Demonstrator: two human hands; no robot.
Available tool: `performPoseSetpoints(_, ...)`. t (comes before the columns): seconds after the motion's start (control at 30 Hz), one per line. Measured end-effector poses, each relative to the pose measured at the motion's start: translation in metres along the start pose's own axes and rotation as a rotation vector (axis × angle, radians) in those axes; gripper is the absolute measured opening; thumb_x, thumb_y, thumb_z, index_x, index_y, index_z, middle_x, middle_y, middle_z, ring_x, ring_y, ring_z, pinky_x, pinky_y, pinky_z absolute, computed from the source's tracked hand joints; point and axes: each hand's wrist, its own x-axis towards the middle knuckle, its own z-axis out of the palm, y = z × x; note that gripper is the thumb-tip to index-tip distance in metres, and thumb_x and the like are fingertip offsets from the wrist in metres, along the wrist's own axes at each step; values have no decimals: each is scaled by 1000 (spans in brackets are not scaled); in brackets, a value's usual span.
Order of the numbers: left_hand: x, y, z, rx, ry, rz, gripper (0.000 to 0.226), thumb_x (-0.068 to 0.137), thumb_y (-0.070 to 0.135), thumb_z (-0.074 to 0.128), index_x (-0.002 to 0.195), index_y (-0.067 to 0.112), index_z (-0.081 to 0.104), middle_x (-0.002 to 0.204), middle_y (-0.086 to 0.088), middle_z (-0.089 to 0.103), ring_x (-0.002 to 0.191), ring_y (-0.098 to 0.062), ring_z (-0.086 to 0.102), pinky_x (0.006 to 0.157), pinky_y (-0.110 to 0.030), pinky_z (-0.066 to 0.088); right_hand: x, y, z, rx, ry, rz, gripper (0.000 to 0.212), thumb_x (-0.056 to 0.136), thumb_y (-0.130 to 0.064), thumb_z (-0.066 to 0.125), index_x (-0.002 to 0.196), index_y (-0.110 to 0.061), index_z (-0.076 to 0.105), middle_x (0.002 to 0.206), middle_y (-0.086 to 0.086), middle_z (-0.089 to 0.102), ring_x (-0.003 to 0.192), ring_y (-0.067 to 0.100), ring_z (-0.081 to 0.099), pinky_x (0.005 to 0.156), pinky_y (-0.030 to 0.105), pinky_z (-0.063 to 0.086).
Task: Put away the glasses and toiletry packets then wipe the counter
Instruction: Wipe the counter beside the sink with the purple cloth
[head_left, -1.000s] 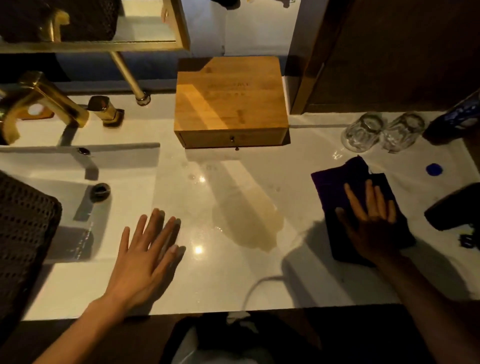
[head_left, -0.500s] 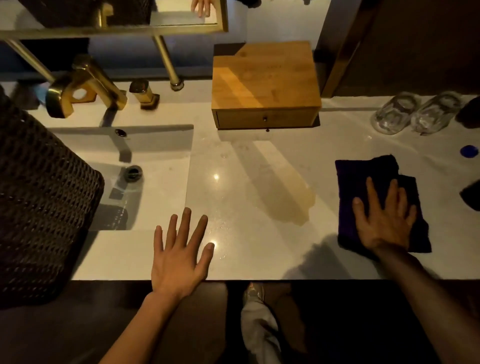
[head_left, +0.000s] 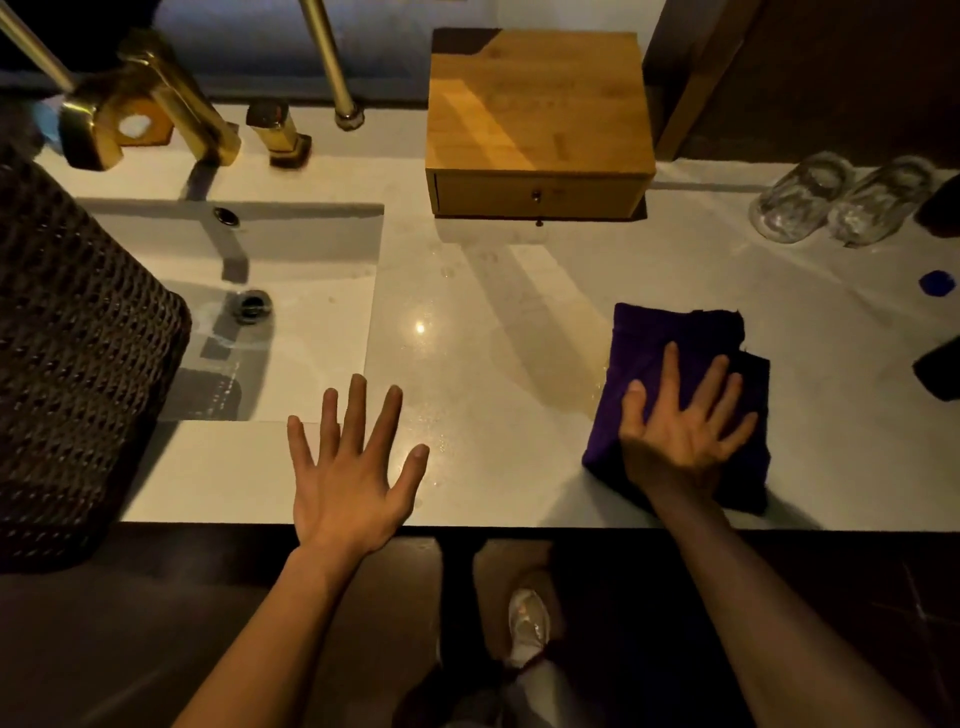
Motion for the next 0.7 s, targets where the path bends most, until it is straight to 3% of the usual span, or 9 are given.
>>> performPoseSetpoints(0.2,0,-2,2,43,12,-39,75,95,74,21,160,42,2,172,-3,-5,158,-30,-10,121,-68,3,38,-32,3,-22,-15,-189,68,94,-62,16,157,-38,5,167,13,3,153,36,1,119,63,3)
performPoseSetpoints(0.5,0,0,-4,29,2,-60,78,92,78,14,160,43,-1,171,1,-7,158,-26,-12,123,-65,1,53,-61,5,-97,-50,-552,67,94,-65,7,156,-40,-3,167,12,1,153,36,0,120,62,5)
performPoseSetpoints(0.63,0,0,-5,35,-2,-74,78,92,79,14,160,43,0,171,2,-4,158,-25,-8,123,-64,2,32,-20,4,-69,-6,-760,64,96,-58,28,156,-38,19,165,15,16,152,35,16,119,61,14)
performPoseSetpoints(0.7,0,1,-5,36,-5,-77,77,92,79,13,160,44,-2,171,3,-4,158,-24,-8,123,-64,1,31,7,3,-107,-28,-765,64,94,-58,31,155,-41,22,165,13,18,152,33,18,120,59,15)
